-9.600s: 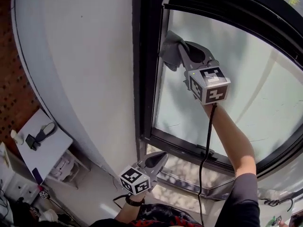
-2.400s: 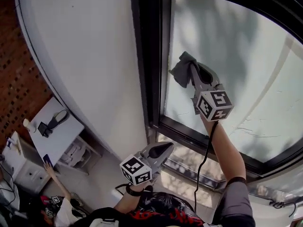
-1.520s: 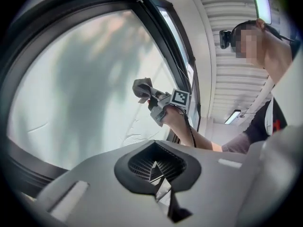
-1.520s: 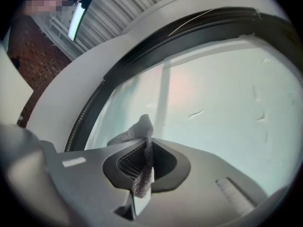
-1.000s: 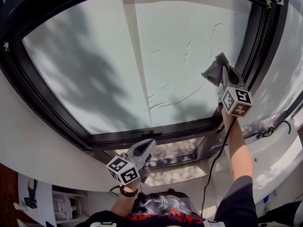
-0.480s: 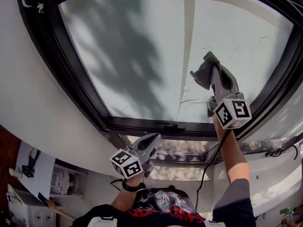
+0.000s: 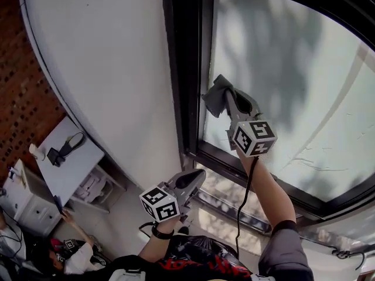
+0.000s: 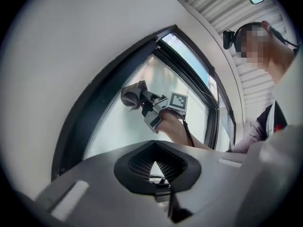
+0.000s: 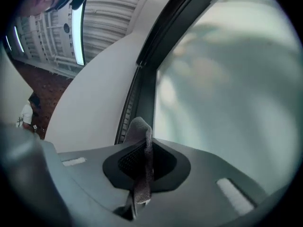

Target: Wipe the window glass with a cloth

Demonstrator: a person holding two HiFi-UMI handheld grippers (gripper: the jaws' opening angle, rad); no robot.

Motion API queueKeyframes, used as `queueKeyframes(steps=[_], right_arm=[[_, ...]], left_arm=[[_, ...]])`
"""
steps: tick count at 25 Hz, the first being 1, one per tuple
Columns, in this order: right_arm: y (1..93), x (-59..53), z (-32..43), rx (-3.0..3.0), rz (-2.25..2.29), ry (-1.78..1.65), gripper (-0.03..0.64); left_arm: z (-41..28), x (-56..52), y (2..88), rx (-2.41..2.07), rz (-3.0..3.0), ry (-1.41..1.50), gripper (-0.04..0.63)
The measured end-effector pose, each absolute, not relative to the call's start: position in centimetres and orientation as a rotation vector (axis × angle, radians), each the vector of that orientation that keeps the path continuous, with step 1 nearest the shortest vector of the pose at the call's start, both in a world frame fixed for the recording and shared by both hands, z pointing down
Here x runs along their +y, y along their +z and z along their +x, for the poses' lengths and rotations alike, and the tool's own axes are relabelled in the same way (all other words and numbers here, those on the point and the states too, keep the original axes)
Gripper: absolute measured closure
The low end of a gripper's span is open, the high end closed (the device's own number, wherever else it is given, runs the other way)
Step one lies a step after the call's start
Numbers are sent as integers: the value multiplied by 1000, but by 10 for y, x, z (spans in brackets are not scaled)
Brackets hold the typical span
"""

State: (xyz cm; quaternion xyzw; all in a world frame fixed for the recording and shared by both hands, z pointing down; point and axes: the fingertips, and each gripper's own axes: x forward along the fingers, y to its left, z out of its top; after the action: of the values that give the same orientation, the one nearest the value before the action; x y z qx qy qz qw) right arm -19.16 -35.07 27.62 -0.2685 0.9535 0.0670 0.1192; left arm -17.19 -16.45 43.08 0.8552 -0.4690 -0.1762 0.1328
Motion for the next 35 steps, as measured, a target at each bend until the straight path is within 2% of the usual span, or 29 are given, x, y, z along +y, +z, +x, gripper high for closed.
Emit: queueKeyframes(steps=[4,10,18,27,33,35], right_arm=[[288,-360,-221,2841,-893,209,600],[284,-370,-171,2797,-1010,255,600],[285,-373,18,2634,-1395,287,598],[292,-352,278,2325,-1937,320,600],[306,-332,436,2034,-2291,222,600],[310,-324,468,1966,-2343,183,600]], left_arm=[[-191,-159,434,-1363,2469,-515,592],[-166,-176,439,-1297,2548,-413,592],[-58,-211,438,-1013,2694,-305,592],[111,-205,429,-546,2830,-205,592],[159,-191,431,-408,2838,-185,592],[163,-191,430,-401,2835,-193,592]])
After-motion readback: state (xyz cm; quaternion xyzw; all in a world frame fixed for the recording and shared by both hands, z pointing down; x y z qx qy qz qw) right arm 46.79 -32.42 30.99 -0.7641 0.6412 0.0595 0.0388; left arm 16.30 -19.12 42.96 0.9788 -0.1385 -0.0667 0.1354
